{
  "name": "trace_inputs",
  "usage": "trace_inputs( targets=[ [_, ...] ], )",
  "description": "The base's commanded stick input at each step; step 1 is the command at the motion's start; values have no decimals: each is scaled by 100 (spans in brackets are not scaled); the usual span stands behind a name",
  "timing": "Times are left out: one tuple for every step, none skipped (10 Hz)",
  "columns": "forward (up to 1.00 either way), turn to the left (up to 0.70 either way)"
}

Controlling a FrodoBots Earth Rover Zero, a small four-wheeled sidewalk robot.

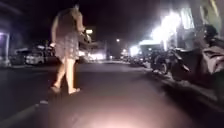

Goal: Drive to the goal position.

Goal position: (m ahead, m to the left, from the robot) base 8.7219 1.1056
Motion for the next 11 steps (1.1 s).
trace_inputs(
  targets=[
    [100,-28],
    [100,0],
    [100,0],
    [100,0],
    [100,0],
    [100,0],
    [100,0],
    [100,0],
    [100,0],
    [100,0],
    [100,0]
  ],
)
